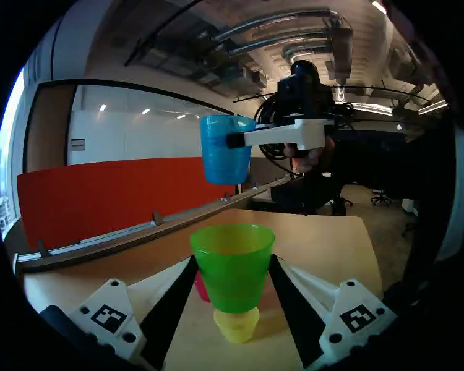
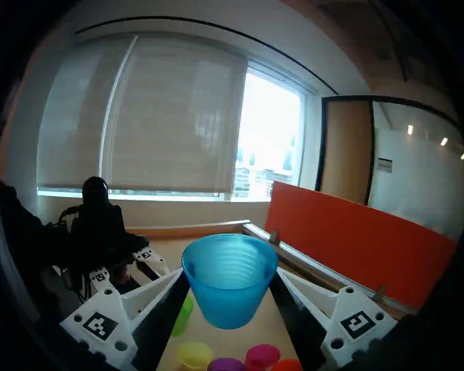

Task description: Pour water

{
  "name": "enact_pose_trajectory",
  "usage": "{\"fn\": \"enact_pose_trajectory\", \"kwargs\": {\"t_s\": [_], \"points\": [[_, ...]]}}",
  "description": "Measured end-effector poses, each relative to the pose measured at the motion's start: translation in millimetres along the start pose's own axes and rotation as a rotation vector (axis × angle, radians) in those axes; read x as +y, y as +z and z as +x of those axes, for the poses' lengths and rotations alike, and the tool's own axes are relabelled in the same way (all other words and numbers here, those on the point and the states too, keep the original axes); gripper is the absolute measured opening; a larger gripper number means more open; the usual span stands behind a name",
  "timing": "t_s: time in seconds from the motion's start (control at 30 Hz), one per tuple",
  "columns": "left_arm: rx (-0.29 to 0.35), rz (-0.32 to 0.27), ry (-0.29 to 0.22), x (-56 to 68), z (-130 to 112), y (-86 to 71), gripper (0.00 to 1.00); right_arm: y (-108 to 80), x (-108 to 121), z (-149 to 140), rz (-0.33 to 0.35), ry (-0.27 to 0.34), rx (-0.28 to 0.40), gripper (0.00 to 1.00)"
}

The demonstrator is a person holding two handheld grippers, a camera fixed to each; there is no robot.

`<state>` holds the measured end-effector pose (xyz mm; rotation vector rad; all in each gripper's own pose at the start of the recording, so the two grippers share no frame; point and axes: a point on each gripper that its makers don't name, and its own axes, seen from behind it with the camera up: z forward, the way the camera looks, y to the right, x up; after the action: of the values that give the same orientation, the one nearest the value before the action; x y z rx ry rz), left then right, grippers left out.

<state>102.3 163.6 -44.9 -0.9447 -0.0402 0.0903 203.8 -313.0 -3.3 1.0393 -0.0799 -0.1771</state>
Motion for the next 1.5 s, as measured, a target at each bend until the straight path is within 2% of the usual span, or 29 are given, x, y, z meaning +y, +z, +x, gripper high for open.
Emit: {"fn": "enact_pose_trajectory", "kwargs": {"t_s": [0.2,0.5,1.0,1.5], "points": [[-0.022,0.016,-0.002,-4.5,-7,-2.3,0.82,-7.0,-2,-17,0.008,0.000,-0.022,0.89],[-0.077,0.032,-0.003,-10.3,-21,-3.2,0.82,-15.4,-2,-41,0.011,-0.034,-0.060,0.88],[-0.163,0.039,0.006,-16.2,-45,-4.3,0.82,-30.7,1,-87,0.021,-0.052,-0.134,0.89],[-0.261,0.024,0.010,-15.9,-77,-2.5,0.82,-40.4,-1,-136,0.058,-0.064,-0.228,0.89]]}}
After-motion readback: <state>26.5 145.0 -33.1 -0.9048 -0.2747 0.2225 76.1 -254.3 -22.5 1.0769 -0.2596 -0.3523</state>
